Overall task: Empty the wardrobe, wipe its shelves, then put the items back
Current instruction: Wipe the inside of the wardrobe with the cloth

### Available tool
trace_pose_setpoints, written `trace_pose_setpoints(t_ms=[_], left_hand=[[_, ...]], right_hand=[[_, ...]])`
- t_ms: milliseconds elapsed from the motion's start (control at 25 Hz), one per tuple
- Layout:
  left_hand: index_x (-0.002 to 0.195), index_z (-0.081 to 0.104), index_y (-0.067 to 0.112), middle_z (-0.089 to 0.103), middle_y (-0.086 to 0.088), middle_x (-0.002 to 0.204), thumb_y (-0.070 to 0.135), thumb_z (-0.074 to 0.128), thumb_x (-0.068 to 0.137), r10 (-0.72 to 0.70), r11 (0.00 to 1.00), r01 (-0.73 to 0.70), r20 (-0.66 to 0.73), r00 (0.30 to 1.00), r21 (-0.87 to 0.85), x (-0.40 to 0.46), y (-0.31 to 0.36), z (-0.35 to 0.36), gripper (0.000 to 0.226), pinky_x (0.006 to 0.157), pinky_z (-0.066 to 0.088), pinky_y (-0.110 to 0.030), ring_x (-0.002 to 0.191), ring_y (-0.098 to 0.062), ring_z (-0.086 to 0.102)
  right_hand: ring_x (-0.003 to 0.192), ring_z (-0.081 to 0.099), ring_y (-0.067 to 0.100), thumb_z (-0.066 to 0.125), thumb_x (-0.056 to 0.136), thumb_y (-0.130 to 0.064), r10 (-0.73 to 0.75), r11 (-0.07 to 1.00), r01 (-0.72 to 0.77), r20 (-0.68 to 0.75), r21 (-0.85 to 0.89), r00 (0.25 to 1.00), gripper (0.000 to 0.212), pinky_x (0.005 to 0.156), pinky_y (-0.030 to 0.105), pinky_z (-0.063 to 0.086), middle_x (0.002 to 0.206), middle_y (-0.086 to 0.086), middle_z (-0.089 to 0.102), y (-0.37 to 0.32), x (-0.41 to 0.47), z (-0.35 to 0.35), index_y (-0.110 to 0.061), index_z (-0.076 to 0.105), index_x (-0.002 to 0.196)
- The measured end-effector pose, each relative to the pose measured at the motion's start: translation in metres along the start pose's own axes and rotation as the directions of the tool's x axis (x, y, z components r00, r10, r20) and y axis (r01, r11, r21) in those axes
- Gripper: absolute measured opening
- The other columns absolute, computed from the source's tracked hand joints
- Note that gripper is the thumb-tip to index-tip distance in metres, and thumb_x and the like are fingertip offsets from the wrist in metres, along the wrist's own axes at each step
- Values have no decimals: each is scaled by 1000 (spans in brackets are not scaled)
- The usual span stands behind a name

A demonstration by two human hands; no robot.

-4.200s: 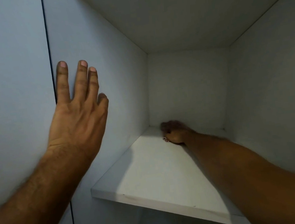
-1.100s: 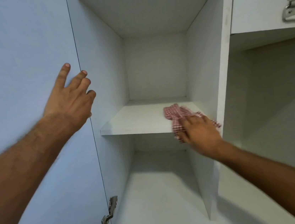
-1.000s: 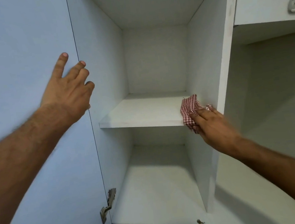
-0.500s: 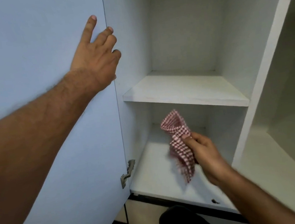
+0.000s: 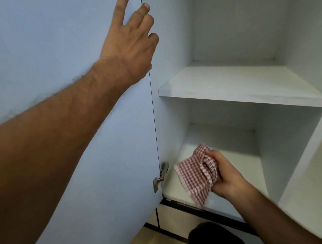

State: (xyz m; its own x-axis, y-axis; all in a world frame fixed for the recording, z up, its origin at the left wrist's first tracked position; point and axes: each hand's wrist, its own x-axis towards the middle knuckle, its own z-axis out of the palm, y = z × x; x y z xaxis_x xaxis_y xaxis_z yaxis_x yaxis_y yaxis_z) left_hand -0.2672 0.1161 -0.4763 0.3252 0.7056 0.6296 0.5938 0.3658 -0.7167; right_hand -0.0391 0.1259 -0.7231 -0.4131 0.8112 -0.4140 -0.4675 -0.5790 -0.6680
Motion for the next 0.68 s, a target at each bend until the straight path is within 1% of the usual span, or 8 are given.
trace_pose_setpoints(t_ms=[80,160,280,360,440,520,600,680], left_hand=[[136,56,18,40,-15,152,58,57,91,-8,1000,8,9,1000,12,0,3,2,60,121,3,-64,153,-30,18],[136,55,18,40,-14,153,59,56,91,-20,1000,20,2,1000,11,2,4,4,61,121,4,-65,153,-29,18],[133,57,16,43,-14,148,58,57,90,-26,1000,26,-35,999,-1,1,4,7,60,120,5,-65,152,-30,19],[129,59,14,45,-15,144,54,58,91,-35,999,34,-44,998,-17,0,5,9,55,120,5,-66,152,-32,19],[125,61,13,45,-17,143,46,60,92,-57,997,56,-36,998,-51,-1,10,9,47,120,5,-66,152,-34,17],[123,62,11,43,-19,144,37,61,93,-90,992,89,-17,996,-86,0,16,10,40,119,9,-65,152,-35,17],[121,60,9,43,-20,141,32,62,92,-111,987,111,5,994,-114,0,23,10,37,116,18,-65,148,-37,23],[123,58,8,43,-20,140,31,62,93,-116,986,117,17,993,-121,0,27,12,38,112,24,-64,143,-38,29]], right_hand=[[83,66,25,55,97,-16,-287,957,287,0,-51,958,24,67,34,55,93,9,71,-12,25,28,-7,64,117],[85,67,18,52,97,-5,-591,763,593,94,-258,801,26,62,27,56,102,2,70,-12,48,68,-19,62,116],[106,64,12,58,92,-22,-658,451,720,349,-527,667,39,89,32,55,123,-5,64,3,79,101,-30,56,130],[102,64,9,60,91,-37,-670,441,736,357,-514,651,34,88,26,52,119,-5,65,4,93,103,-33,58,125],[104,61,-1,57,97,-37,-697,414,768,373,-488,612,27,86,12,46,119,-8,65,-8,98,107,-34,59,124],[107,58,-2,54,100,-32,-739,322,797,390,-511,549,26,86,10,44,120,-7,63,-16,106,109,-29,59,125],[89,59,-6,52,102,-19,-724,307,745,364,-592,586,23,72,10,45,109,0,63,-1,116,92,-19,59,123],[78,61,-4,51,101,-11,-577,364,581,314,-728,754,25,61,7,45,108,3,66,43,125,54,-16,58,124]])
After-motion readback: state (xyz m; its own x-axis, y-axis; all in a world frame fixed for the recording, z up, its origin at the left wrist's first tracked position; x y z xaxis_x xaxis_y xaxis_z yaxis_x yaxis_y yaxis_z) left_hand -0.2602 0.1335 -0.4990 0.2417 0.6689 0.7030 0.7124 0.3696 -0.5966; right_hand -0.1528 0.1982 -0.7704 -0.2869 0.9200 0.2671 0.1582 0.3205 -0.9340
